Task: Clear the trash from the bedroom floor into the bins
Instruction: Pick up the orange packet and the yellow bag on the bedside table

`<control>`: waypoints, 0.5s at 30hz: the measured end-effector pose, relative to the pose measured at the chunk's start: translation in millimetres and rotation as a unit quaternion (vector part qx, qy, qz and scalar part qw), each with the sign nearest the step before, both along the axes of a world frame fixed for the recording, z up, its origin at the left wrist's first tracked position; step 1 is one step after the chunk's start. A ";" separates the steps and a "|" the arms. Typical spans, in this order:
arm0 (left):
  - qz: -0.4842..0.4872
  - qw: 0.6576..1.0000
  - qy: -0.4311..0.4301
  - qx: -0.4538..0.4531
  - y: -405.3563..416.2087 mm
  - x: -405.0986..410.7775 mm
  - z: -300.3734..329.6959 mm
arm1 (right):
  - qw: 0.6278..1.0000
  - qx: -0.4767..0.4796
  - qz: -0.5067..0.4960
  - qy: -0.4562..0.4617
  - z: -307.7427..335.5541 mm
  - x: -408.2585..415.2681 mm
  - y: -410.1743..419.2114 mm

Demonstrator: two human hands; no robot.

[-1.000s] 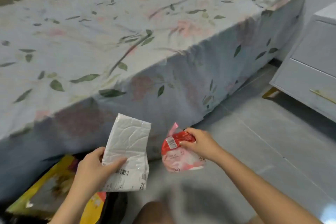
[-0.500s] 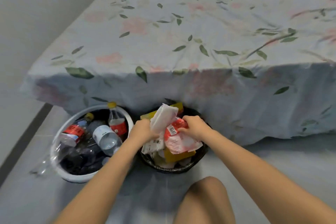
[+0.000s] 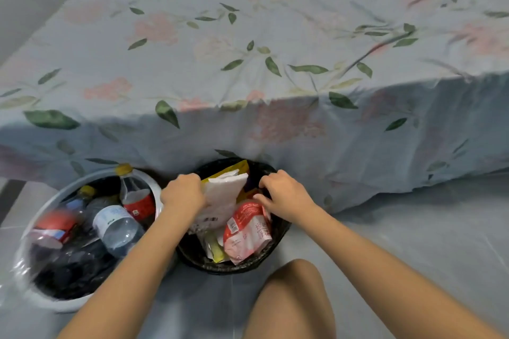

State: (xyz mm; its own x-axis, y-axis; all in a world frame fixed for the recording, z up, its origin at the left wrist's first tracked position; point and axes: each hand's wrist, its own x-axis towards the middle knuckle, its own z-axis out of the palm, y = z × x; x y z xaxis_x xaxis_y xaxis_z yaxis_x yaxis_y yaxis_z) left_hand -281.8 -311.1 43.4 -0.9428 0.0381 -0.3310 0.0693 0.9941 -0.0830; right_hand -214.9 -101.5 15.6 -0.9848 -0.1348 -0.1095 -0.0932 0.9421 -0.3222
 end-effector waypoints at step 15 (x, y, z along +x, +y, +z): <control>-0.388 0.919 0.000 0.066 296.4 119.8 -20.2 | 0.937 0.037 -0.335 -0.093 -20.1 215.6 255.7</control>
